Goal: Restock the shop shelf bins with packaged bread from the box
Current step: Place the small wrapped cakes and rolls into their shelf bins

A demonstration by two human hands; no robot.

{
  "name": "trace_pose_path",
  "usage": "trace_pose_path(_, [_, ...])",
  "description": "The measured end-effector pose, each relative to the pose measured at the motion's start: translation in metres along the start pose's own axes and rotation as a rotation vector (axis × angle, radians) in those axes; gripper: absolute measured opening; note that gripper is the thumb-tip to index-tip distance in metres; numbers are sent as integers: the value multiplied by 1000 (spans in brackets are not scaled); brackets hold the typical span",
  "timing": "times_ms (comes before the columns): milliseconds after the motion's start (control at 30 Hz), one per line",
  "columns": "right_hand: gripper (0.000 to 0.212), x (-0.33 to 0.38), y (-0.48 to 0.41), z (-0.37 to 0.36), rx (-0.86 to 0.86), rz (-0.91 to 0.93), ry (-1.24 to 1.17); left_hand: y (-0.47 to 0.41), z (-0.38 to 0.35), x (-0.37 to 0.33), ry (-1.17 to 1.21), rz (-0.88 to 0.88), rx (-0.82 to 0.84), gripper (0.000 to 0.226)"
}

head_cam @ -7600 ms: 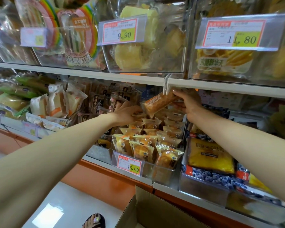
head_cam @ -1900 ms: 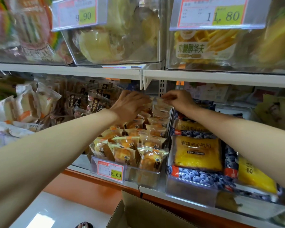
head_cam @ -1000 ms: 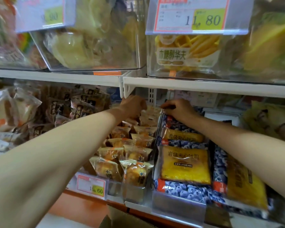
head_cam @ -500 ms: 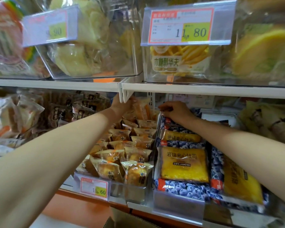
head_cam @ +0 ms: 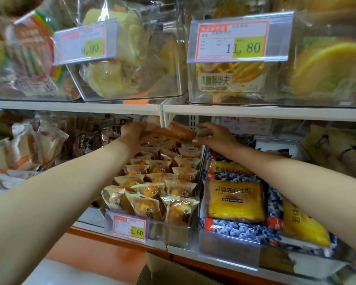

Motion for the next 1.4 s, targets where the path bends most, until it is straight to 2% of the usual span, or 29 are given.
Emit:
trace_pose_path(33, [63,2,0,-3,5,-4,-31,-4,-2,3,21,8,33,37])
trace_pose_path(133, [66,7,-5,-5,0,-38,-165,-6,4,12,171,123,-49,33])
trace_pose_path(267, [48,4,-8,2,-16,-103,-403,-6,-6,13,199,123,30,25])
trace_pose_path(333, [50,-1,-8,8,-33,-139,-508,-4,-11,10,96,72,63,21])
trace_pose_path(400, [53,-10,-8,19,-97,-170,-599,-2,-17,5,-114,-10,100,10])
trace_pose_path(467, [60,-18,-7,30,-164,-201,-592,-1,-24,3,-322,-92,152,9])
trace_pose_path(533, [58,-23,-4,41,-213,-211,-568,2,-33,5,-500,-164,211,4])
trace_pose_path(633, [49,-31,-2,52,-255,-238,-530,5,-48,7,-769,-295,293,17])
trace_pose_path(767, [52,-41,-3,61,-302,-251,-526,17,-81,10,-1086,-481,493,28])
trace_pose_path(833, [55,-42,-2,63,-304,-266,-534,21,-92,20,-1249,-488,597,35])
trace_pose_path(967, [58,-44,-1,66,-306,-273,-541,29,-101,30,-1336,-512,690,38])
trace_pose_path(1167, [51,-43,4,76,-357,-259,-560,30,-89,23,-1317,-431,629,46])
trace_pose_path(1300, [46,-35,11,80,-382,-225,-589,34,-102,23,-1486,-508,681,47])
trace_pose_path(1400, [45,-32,16,84,-410,-212,-617,33,-103,22,-1494,-535,684,45])
Point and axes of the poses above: each hand's wrist, its own y-axis away from the middle knuckle, its own z-axis out of the back of the hand, x = y × z, the point moved 9 cm from there along -y, towards the middle knuckle, and after that the axes turned 7 degrees about -z, right-handed, at the moved point
